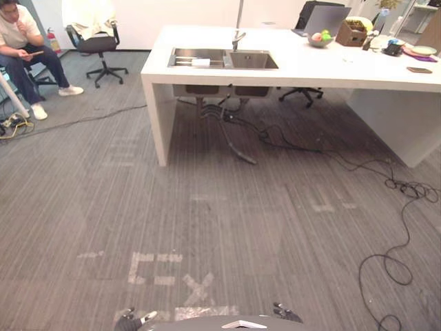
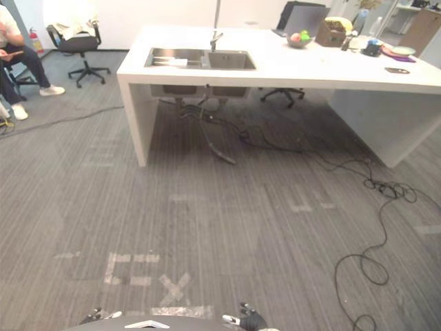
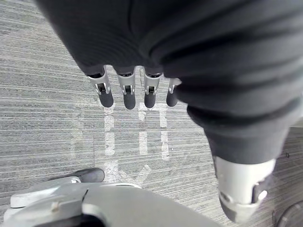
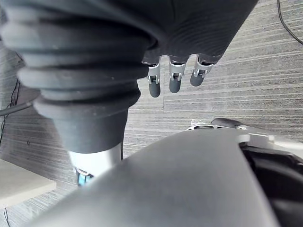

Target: Walk over to the sink, pick up the cup, carry it to the dishwasher, place the cup inside the dishwasher, then close the dishwasher door

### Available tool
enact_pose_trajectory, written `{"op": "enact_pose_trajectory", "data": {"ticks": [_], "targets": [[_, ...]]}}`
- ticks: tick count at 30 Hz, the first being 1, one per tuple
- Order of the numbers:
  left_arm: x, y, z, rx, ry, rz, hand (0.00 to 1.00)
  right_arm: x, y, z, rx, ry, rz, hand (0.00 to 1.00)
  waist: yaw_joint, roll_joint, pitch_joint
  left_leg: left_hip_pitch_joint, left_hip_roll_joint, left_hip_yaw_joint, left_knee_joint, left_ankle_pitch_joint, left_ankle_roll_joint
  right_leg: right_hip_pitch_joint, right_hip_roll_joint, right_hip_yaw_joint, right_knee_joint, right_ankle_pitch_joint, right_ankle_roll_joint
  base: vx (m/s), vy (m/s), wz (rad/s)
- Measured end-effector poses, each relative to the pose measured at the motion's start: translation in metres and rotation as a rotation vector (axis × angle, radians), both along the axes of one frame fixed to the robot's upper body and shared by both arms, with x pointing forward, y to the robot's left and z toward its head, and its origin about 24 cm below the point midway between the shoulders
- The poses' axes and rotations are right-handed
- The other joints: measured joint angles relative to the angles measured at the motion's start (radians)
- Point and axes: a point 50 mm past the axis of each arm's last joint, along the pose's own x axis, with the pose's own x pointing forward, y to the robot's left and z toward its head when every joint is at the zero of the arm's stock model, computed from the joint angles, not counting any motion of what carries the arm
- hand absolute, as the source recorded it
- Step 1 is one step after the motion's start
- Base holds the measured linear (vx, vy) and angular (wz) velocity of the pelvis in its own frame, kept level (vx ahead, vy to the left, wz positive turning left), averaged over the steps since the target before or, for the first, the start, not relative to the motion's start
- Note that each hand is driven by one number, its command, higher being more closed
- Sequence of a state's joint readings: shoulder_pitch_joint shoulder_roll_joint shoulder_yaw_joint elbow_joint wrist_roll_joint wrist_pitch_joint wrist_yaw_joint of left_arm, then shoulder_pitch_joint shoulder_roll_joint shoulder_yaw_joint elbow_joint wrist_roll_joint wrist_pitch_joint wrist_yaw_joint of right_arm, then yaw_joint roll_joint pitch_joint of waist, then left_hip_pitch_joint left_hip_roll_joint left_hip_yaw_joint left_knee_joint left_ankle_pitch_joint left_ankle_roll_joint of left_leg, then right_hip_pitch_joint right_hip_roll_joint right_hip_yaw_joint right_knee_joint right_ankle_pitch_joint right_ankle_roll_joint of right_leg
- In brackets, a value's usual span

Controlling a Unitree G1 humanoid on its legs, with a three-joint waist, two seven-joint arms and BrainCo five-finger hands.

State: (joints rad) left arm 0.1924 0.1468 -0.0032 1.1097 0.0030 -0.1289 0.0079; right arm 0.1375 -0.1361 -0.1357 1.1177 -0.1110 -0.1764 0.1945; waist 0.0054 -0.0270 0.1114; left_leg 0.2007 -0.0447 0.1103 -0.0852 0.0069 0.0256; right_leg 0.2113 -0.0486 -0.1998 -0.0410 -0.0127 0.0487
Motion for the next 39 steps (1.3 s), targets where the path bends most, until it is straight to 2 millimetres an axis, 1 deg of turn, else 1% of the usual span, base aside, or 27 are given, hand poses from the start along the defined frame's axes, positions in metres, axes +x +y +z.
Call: {"op": "enact_pose_trajectory", "data": {"ticks": [2, 4, 5, 6, 7, 8, 9, 12, 15, 16, 17, 20, 21, 23, 24, 26, 27, 28, 29, 30, 32, 34, 35, 36, 37, 38, 39], "targets": [[0.000, 0.000, 0.000, -0.001, 0.001, -0.001, 0.00, 0.001, -0.001, 0.000, 0.003, -0.007, -0.026, 0.00, -0.003, -0.005, 0.011, 0.016, -0.002, -0.003, 0.000, -0.009, 0.006, -0.029, -0.016, -0.009, 0.100, -0.061, 0.019, 0.04, 0.012, 0.13], [-0.001, 0.000, 0.000, -0.006, 0.006, -0.007, 0.00, 0.000, -0.002, 0.001, 0.010, -0.018, -0.068, 0.00, -0.007, -0.004, 0.013, 0.032, -0.007, -0.003, 0.001, -0.022, 0.026, -0.101, -0.061, -0.035, 0.312, -0.133, 0.088, 0.04, 0.040, 0.27], [0.004, 0.000, 0.000, -0.012, -0.001, -0.010, 0.00, 0.003, -0.005, 0.002, 0.005, -0.034, -0.075, 0.00, -0.005, 0.005, 0.025, 0.029, -0.007, -0.006, 0.025, -0.035, 0.041, -0.192, -0.097, -0.035, 0.522, -0.147, 0.088, 0.02, 0.022, 0.26], [0.004, 0.002, 0.001, -0.008, 0.000, -0.005, 0.00, 0.011, -0.005, 0.004, 0.007, -0.059, -0.084, 0.00, -0.004, 0.002, 0.055, 0.031, -0.014, -0.006, 0.075, -0.060, 0.049, -0.261, -0.148, -0.038, 0.745, -0.158, 0.034, 0.01, 0.010, 0.26], [0.007, 0.006, 0.001, 0.000, -0.003, 0.001, 0.00, 0.014, -0.003, 0.004, 0.013, -0.066, -0.090, 0.00, -0.004, -0.022, 0.075, 0.028, -0.019, -0.006, 0.126, -0.090, 0.049, -0.327, -0.196, -0.035, 0.937, -0.176, -0.019, 0.00, -0.003, 0.17], [0.004, 0.008, 0.001, 0.003, 0.011, 0.020, 0.00, 0.014, -0.002, 0.003, 0.017, -0.066, -0.092, 0.00, 0.002, -0.025, 0.076, 0.023, -0.019, -0.008, 0.169, -0.118, 0.048, -0.373, -0.218, -0.034, 1.053, -0.197, -0.034, 0.04, 0.005, 0.12], [0.000, 0.010, 0.001, 0.001, 0.018, 0.054, 0.00, 0.012, 0.000, 0.003, 0.026, -0.064, -0.101, 0.00, 0.004, -0.026, 0.076, 0.028, -0.013, -0.011, 0.187, -0.129, 0.052, -0.382, -0.225, -0.030, 1.051, -0.221, -0.011, 0.13, -0.020, 0.08], [0.000, 0.012, 0.000, -0.015, 0.026, 0.148, 0.00, 0.010, 0.002, 0.001, 0.042, -0.059, -0.135, 0.00, -0.003, -0.031, 0.087, 0.016, -0.002, -0.039, 0.196, -0.148, 0.042, -0.352, -0.163, -0.032, 0.707, -0.247, 0.008, 0.16, -0.100, 0.10], [0.017, 0.006, 0.001, -0.028, -0.006, 0.169, 0.00, 0.008, -0.006, 0.003, 0.035, -0.078, -0.203, 0.00, -0.015, 0.008, 0.133, -0.028, 0.069, -0.088, 0.264, -0.204, 0.002, -0.377, -0.050, 0.025, 0.435, -0.172, 0.019, 0.16, -0.177, 0.30], [0.022, 0.005, 0.001, -0.030, -0.017, 0.167, 0.00, 0.009, -0.007, 0.003, 0.037, -0.087, -0.217, 0.00, -0.014, 0.012, 0.137, -0.035, 0.082, -0.101, 0.277, -0.219, -0.017, -0.394, -0.039, 0.045, 0.409, -0.148, 0.022, 0.19, -0.259, 0.52], [0.030, 0.007, 0.003, -0.031, -0.040, 0.183, 0.00, 0.009, -0.005, 0.004, 0.042, -0.094, -0.221, 0.00, -0.014, 0.009, 0.146, -0.056, 0.103, -0.125, 0.313, -0.253, -0.042, -0.423, -0.036, 0.083, 0.386, -0.118, 0.029, 0.20, -0.328, 0.56], [0.032, 0.014, 0.005, -0.024, -0.058, 0.244, 0.00, -0.004, 0.005, 0.000, 0.069, -0.055, -0.243, 0.00, 0.007, -0.028, 0.148, -0.046, 0.131, -0.156, 0.444, -0.381, -0.106, -0.441, -0.106, 0.060, 0.486, -0.090, 0.022, 0.34, -0.474, 0.35], [0.030, 0.010, 0.004, -0.036, -0.060, 0.273, 0.00, -0.008, 0.001, 0.000, 0.064, -0.053, -0.262, 0.00, 0.008, -0.012, 0.144, -0.013, 0.166, -0.154, 0.457, -0.422, -0.134, -0.461, -0.092, 0.036, 0.590, -0.114, -0.002, 0.43, -0.494, 0.11], [0.021, 0.001, 0.002, -0.060, -0.050, 0.311, 0.00, -0.011, -0.009, 0.003, 0.037, -0.060, -0.273, 0.00, -0.002, 0.021, 0.122, 0.004, 0.219, -0.171, 0.516, -0.447, -0.144, -0.474, -0.053, 0.002, 0.676, -0.222, -0.043, 0.43, -0.342, 0.06], [0.017, -0.001, 0.001, -0.068, -0.045, 0.334, 0.00, -0.013, -0.016, 0.004, 0.024, -0.060, -0.294, 0.00, -0.010, 0.048, 0.108, -0.039, 0.218, -0.188, 0.689, -0.436, -0.144, -0.475, -0.026, -0.006, 0.698, -0.265, -0.061, 0.63, -0.383, -0.01], [0.013, -0.009, -0.001, -0.092, -0.040, 0.361, 0.00, -0.018, -0.024, 0.005, 0.002, -0.052, -0.300, 0.00, -0.022, 0.084, 0.082, -0.068, 0.212, -0.190, 0.833, -0.365, -0.145, -0.452, 0.010, -0.021, 0.694, -0.302, -0.077, 0.56, -0.251, 0.01], [0.011, -0.009, -0.001, -0.095, -0.041, 0.380, 0.00, -0.020, -0.025, 0.005, -0.003, -0.054, -0.301, 0.00, -0.038, 0.090, 0.075, -0.092, 0.221, -0.186, 0.907, -0.281, -0.132, -0.416, 0.024, -0.041, 0.687, -0.322, -0.087, 0.53, -0.209, 0.10], [0.011, -0.008, -0.001, -0.094, -0.044, 0.394, 0.00, -0.021, -0.025, 0.005, -0.007, -0.065, -0.289, 0.00, -0.036, 0.090, 0.072, -0.139, 0.251, -0.168, 1.013, -0.144, -0.132, -0.363, 0.048, -0.038, 0.644, -0.332, -0.096, 0.50, -0.216, 0.10], [0.011, -0.009, -0.001, -0.096, -0.043, 0.395, 0.00, -0.019, -0.027, 0.006, -0.013, -0.076, -0.278, 0.00, -0.034, 0.096, 0.069, -0.177, 0.277, -0.144, 1.090, -0.079, -0.124, -0.328, 0.068, -0.039, 0.604, -0.328, -0.103, 0.55, -0.220, -0.13], [0.012, -0.008, -0.001, -0.090, -0.052, 0.394, 0.00, -0.015, -0.026, 0.008, -0.015, -0.104, -0.262, 0.00, -0.029, 0.092, 0.069, -0.277, 0.313, -0.092, 1.287, -0.140, -0.080, -0.234, 0.104, -0.034, 0.497, -0.308, -0.114, 0.45, -0.135, -0.18], [0.015, -0.002, 0.001, -0.066, -0.065, 0.384, 0.00, -0.010, -0.023, 0.008, -0.007, -0.121, -0.254, 0.00, -0.015, 0.063, 0.068, -0.351, 0.291, -0.051, 1.330, -0.207, -0.089, -0.136, 0.112, -0.021, 0.382, -0.276, -0.118, 0.50, -0.089, -0.29], [0.027, 0.005, 0.007, -0.021, -0.133, 0.353, 0.00, 0.009, -0.015, 0.010, 0.017, -0.163, -0.212, 0.00, 0.008, 0.020, 0.077, -0.448, 0.225, 0.054, 1.143, -0.310, -0.068, -0.018, 0.099, 0.023, 0.239, -0.234, -0.107, 0.53, -0.041, -0.50], [0.030, 0.007, 0.009, -0.010, -0.151, 0.348, 0.00, 0.015, -0.014, 0.010, 0.022, -0.177, -0.210, 0.00, 0.013, 0.010, 0.082, -0.464, 0.206, 0.093, 1.056, -0.325, -0.058, 0.003, 0.087, 0.031, 0.219, -0.232, -0.104, 0.47, 0.014, -0.49], [0.036, 0.009, 0.011, 0.013, -0.174, 0.324, 0.00, 0.025, -0.013, 0.013, 0.026, -0.202, -0.203, 0.00, 0.017, 0.003, 0.088, -0.486, 0.168, 0.157, 0.843, -0.314, -0.044, 0.033, 0.067, 0.035, 0.203, -0.232, -0.102, 0.46, 0.050, -0.41], [0.040, 0.007, 0.012, 0.031, -0.195, 0.296, 0.00, 0.030, -0.014, 0.015, 0.023, -0.223, -0.196, 0.00, 0.022, 0.010, 0.084, -0.481, 0.134, 0.192, 0.594, -0.223, -0.038, 0.053, 0.059, 0.040, 0.200, -0.238, -0.090, 0.46, 0.067, -0.43], [0.042, 0.005, 0.013, 0.037, -0.205, 0.287, 0.00, 0.032, -0.014, 0.016, 0.021, -0.233, -0.192, 0.00, 0.030, 0.019, 0.083, -0.475, 0.123, 0.187, 0.463, -0.160, -0.043, 0.066, 0.059, 0.050, 0.198, -0.246, -0.078, 0.48, 0.114, -0.74], [0.044, 0.001, 0.014, 0.056, -0.220, 0.262, 0.00, 0.037, -0.010, 0.016, 0.028, -0.248, -0.181, 0.00, 0.050, 0.032, 0.078, -0.456, 0.116, 0.191, 0.343, -0.002, -0.026, 0.100, 0.052, 0.089, 0.185, -0.280, -0.056, 0.39, 0.121, -0.73]]}}
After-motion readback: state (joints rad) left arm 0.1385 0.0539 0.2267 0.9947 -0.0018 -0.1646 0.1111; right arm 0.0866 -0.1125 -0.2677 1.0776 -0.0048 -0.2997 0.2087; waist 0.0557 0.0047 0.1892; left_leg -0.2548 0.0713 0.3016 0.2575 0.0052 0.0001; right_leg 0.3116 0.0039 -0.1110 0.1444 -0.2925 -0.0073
